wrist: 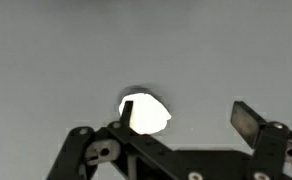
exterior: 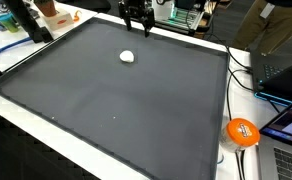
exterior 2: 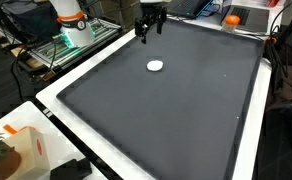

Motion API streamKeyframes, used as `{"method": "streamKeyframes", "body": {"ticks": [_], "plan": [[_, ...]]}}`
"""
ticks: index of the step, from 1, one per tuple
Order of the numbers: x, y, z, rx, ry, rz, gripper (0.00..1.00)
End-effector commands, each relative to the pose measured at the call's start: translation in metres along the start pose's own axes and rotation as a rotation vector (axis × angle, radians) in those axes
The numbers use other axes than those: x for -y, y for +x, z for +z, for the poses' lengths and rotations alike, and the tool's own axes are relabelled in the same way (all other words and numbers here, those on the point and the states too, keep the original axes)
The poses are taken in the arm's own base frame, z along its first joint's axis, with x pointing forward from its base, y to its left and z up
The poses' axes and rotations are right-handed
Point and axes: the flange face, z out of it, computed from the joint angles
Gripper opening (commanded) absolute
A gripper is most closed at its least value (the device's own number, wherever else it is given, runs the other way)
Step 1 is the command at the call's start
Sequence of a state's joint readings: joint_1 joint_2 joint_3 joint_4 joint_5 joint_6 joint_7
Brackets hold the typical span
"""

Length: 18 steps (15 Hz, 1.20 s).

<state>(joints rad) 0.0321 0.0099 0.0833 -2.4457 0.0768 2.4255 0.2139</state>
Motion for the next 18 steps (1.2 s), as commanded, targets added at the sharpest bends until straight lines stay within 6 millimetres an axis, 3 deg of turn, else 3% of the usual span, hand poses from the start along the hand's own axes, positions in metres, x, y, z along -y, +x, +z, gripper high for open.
{"method": "streamKeyframes", "body": {"ticks": [1,6,12,14,15,16,18], "plan": [[-0.004,0.018,0.030,0.000,-0.035,0.088,0.97],[-0.010,0.045,0.057,-0.019,-0.090,0.162,0.85],[-0.013,0.068,0.085,0.000,-0.113,0.211,0.82],[-0.013,0.071,0.094,0.012,-0.117,0.214,0.72],[-0.013,0.072,0.099,0.021,-0.117,0.217,0.53],[-0.013,0.072,0.102,0.029,-0.116,0.219,0.53],[-0.015,0.073,0.102,0.036,-0.110,0.224,0.38]]}}
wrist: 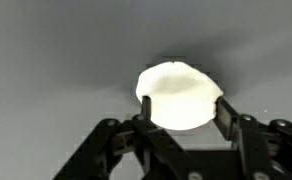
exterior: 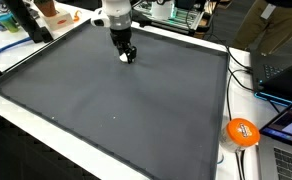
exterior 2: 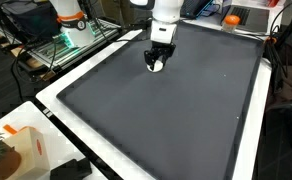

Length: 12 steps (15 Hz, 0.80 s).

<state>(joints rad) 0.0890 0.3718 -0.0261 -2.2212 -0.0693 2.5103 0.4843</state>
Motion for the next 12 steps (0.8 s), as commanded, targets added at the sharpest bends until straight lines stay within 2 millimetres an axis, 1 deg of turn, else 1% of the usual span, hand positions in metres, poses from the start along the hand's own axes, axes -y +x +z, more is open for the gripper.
{"method": "streamKeyframes", "body": {"ticks": [1,2,3,5,6,7,9,10,11,12], "plan": [[0.000,0.001,0.012,0.027,0.002,0.017,0.34],[0.001,0.000,0.012,0.030,0.005,0.017,0.31],[0.001,-0.001,0.011,0.034,0.013,0.015,0.27],[0.004,-0.002,0.011,0.054,0.036,0.013,0.14],[0.005,-0.003,0.011,0.064,0.047,0.008,0.06],[0.005,-0.003,0.011,0.072,0.055,0.004,0.02],[0.005,-0.002,0.009,0.086,0.072,-0.003,0.00],[0.005,-0.002,0.004,0.075,0.081,-0.009,0.03],[0.005,-0.002,-0.011,0.038,0.092,-0.015,0.00],[0.007,-0.003,-0.025,0.005,0.099,-0.023,0.00]]}}
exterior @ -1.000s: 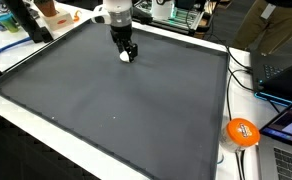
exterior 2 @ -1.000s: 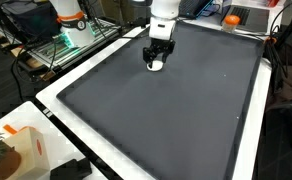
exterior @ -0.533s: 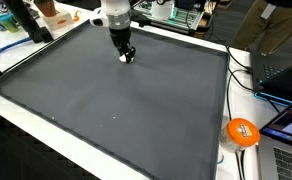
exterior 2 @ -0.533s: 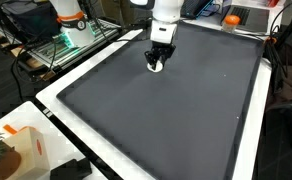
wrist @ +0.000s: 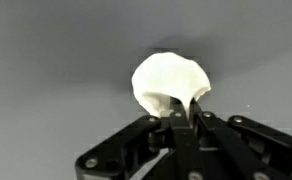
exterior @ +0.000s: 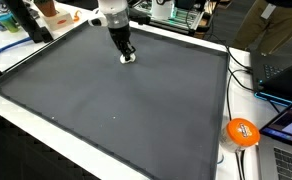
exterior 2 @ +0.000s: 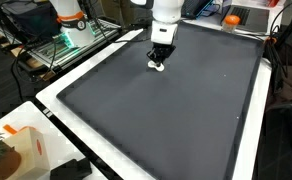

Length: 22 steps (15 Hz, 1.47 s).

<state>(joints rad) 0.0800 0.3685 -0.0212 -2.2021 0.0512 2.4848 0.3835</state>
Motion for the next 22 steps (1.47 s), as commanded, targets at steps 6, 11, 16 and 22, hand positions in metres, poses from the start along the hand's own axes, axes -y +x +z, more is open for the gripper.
{"method": "streamKeyframes", "body": {"ticks": [6,11,16,22], "plan": [[0.043,-0.009,-0.051,-0.107,0.037,-0.099,0.01],[0.046,0.003,-0.033,-0.127,-0.006,-0.135,0.01],[0.049,0.020,-0.014,-0.122,0.003,-0.145,0.01],[0.057,0.035,-0.002,-0.137,-0.011,-0.163,0.01]]}}
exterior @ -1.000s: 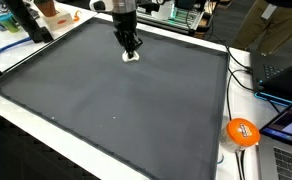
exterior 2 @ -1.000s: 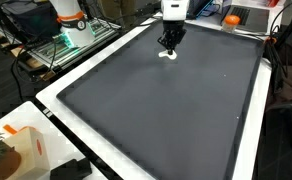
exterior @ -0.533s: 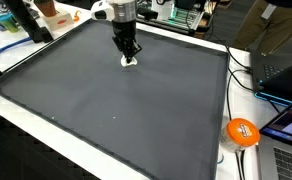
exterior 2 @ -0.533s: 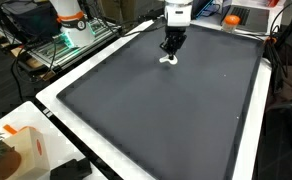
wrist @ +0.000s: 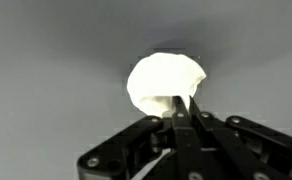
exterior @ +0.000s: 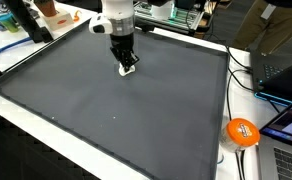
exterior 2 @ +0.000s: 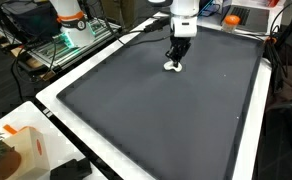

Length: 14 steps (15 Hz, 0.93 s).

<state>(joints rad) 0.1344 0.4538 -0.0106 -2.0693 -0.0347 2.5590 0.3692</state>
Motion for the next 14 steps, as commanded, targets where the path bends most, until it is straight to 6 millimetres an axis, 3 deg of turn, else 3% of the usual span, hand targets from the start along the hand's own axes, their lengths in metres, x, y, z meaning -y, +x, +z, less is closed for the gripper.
{"method": "streamKeyframes", "body": {"ticks": [1,2,4,11,14], "plan": [[0.001,0.007,0.013,0.035,-0.017,-0.022,0.29],[0.001,0.006,0.013,0.048,-0.021,-0.026,0.30],[0.001,0.007,0.013,0.072,-0.028,-0.028,0.43],[0.007,0.008,0.007,0.081,-0.003,-0.058,0.98],[0.012,0.009,0.001,0.080,0.025,-0.086,1.00]]}}
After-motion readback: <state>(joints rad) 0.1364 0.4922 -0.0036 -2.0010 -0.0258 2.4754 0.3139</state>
